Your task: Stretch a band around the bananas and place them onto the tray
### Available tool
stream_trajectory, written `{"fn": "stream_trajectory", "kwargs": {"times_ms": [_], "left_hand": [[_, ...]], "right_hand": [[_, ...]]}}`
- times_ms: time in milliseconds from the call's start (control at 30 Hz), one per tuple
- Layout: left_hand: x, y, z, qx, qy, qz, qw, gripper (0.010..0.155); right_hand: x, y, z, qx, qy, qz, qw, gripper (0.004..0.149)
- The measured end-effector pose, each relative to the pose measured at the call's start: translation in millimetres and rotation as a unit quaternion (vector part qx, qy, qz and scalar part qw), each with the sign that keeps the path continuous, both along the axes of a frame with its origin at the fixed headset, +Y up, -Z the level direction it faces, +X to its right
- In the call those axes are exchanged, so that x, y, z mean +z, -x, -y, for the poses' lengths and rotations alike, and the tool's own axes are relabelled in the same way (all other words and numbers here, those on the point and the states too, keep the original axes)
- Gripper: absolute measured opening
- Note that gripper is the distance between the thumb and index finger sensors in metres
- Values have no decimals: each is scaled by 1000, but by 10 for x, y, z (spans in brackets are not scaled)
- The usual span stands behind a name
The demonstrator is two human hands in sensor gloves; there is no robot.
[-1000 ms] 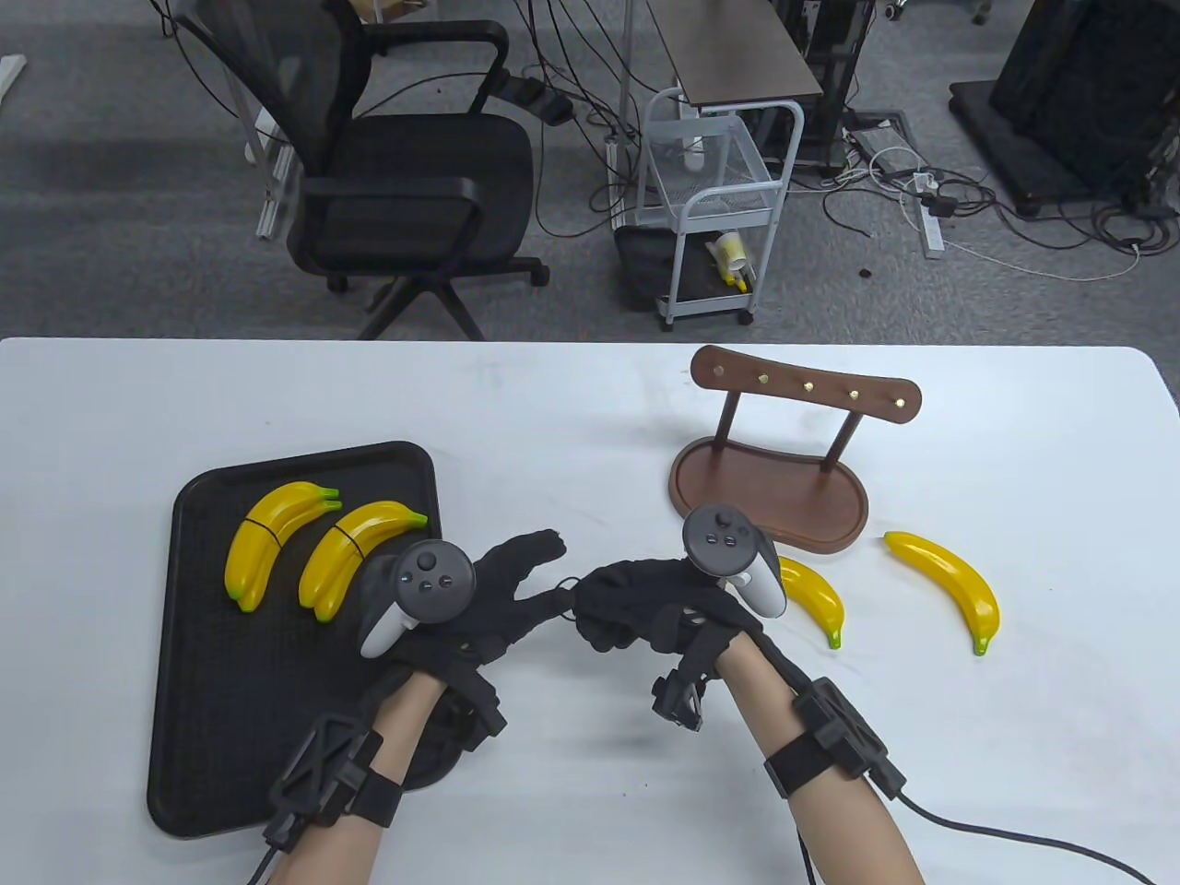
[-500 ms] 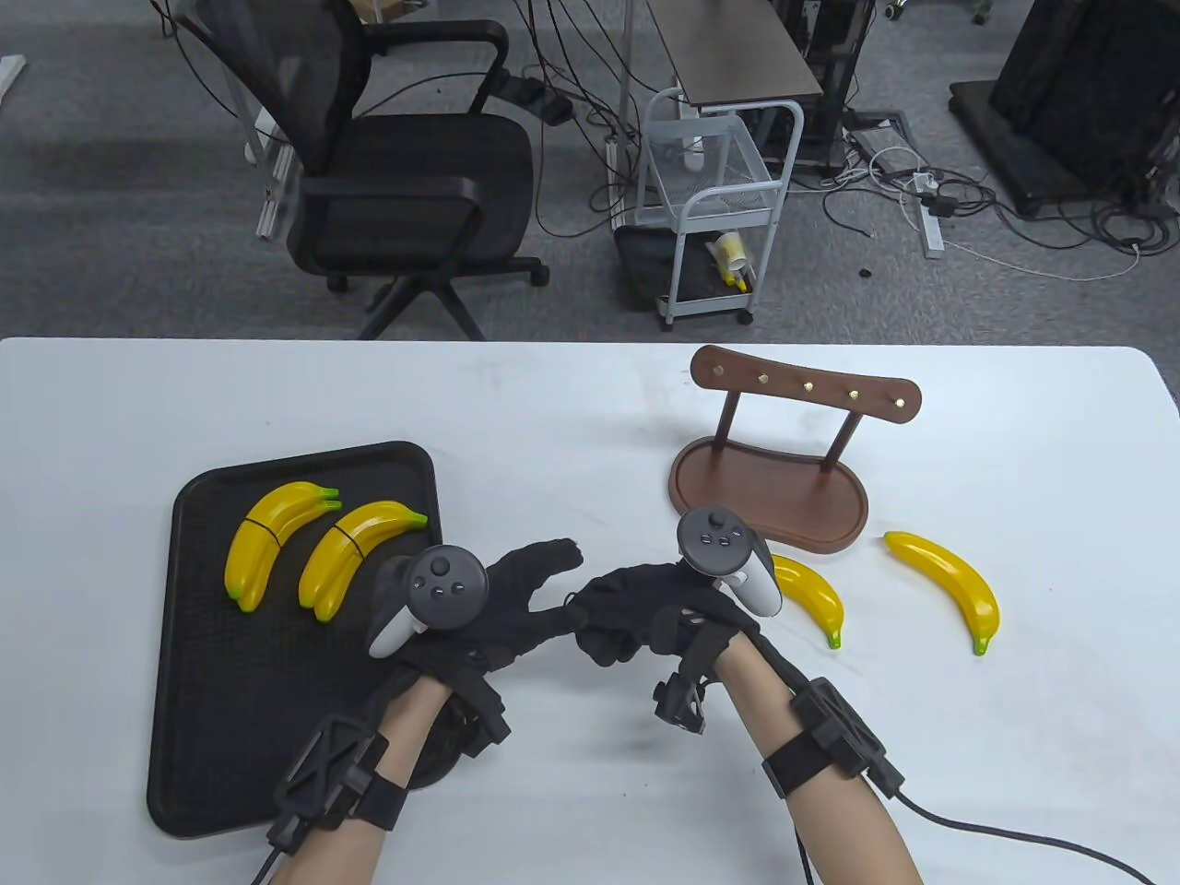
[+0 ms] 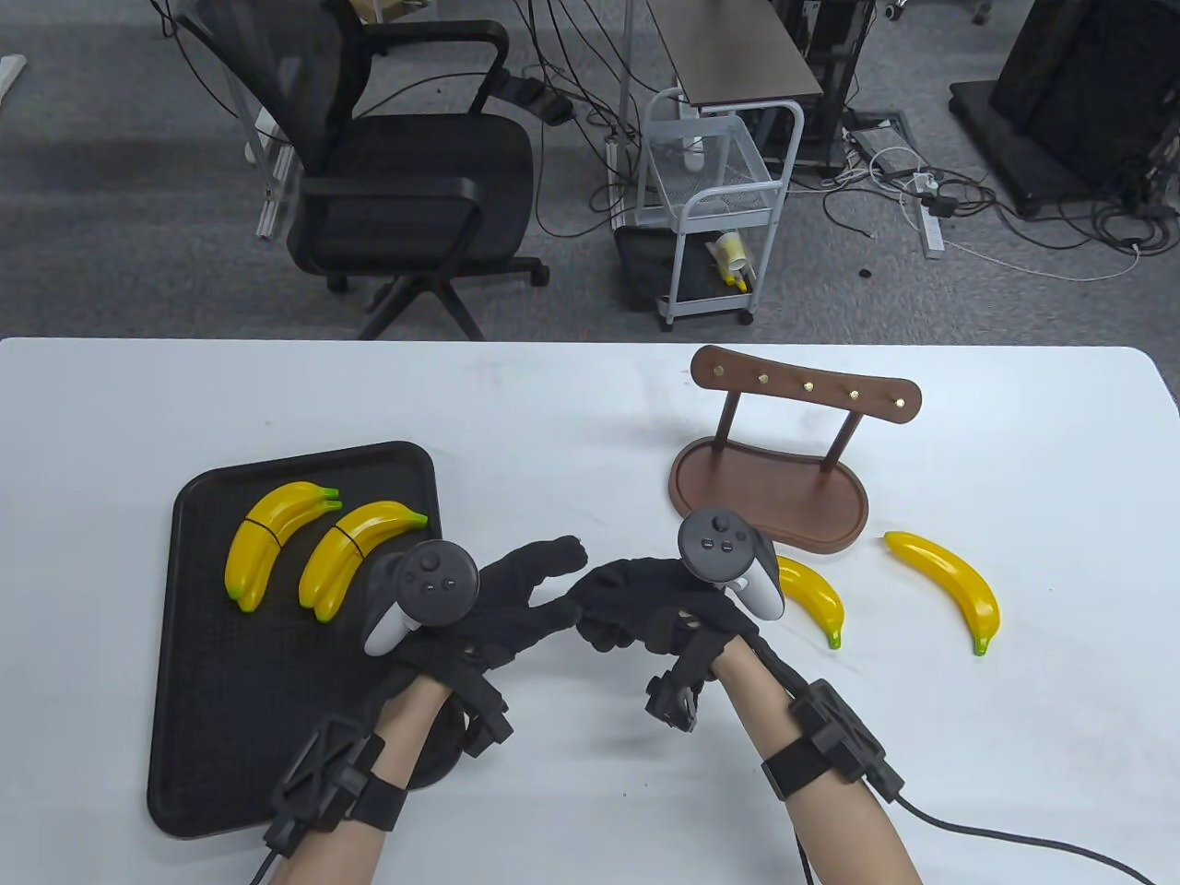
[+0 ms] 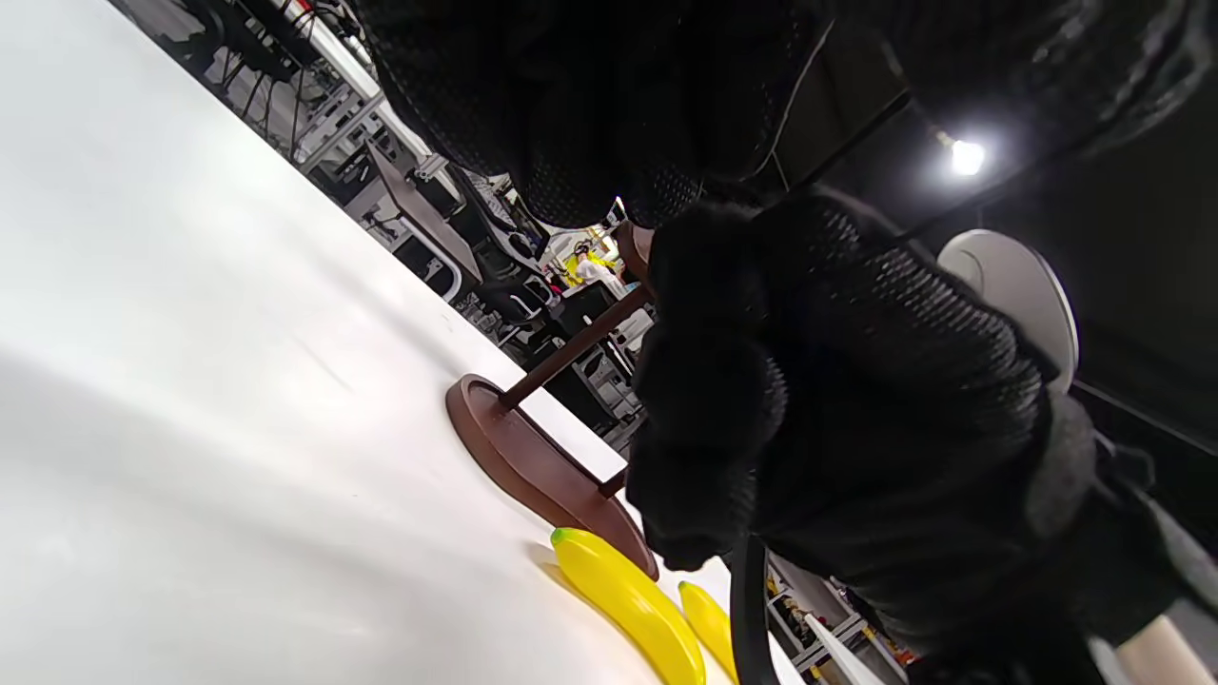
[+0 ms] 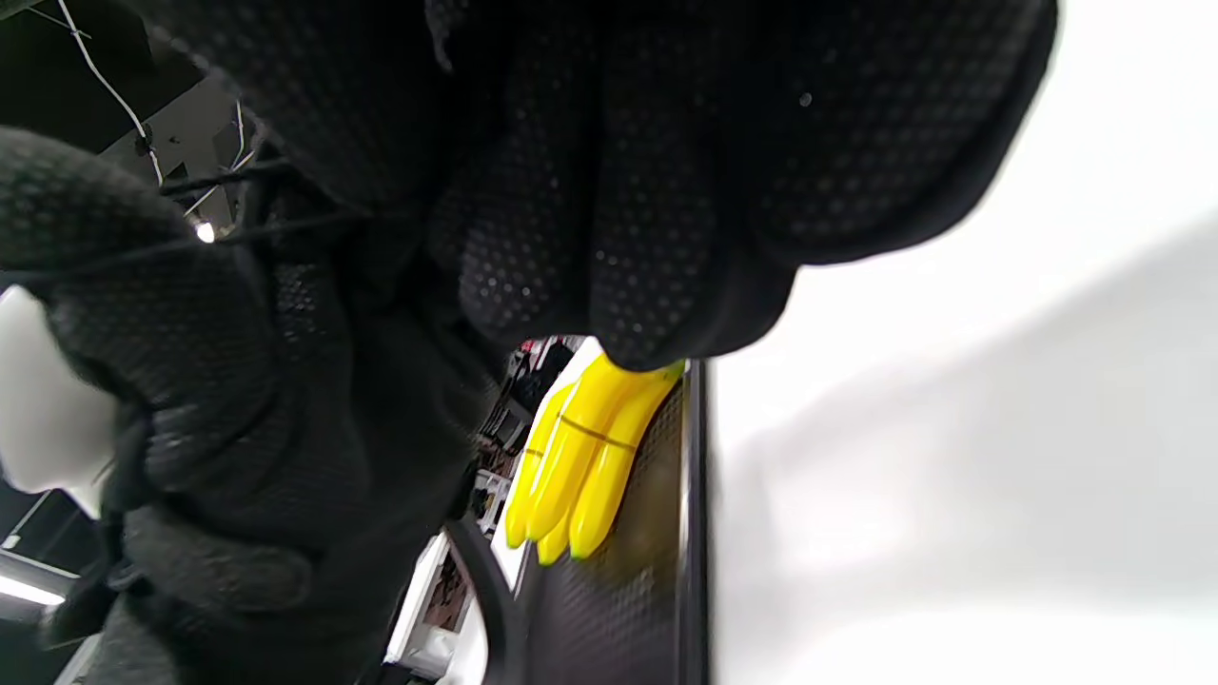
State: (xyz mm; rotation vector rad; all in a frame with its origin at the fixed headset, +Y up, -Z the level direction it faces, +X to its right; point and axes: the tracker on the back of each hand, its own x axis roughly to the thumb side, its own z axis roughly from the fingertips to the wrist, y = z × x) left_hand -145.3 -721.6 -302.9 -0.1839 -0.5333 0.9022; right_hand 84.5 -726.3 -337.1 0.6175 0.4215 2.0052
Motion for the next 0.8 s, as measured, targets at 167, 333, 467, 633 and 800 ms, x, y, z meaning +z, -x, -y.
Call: {"fn": "stream_trajectory", "kwargs": {"times_ms": [167,333,467,633,800], "left_hand": [[-37,70,18,35,21,-1,999,73],[-64,110,34,62,39,6,997,71],[-72,108,25,89,54,24,994,69],[-79,83,42,106,70,47,991,66],[-74,74,36,117,73,54,989,63]], "right_hand": [[4,-47,-68,29,-57,52,997,37],[3,-103,-132,38,-96,95,990,37],[28,-119,-186,18,-116,126,985,37],[35,-123,-199,23,-130,136,982,37],[15,-119,-140,19,-111,122,986,37]]}}
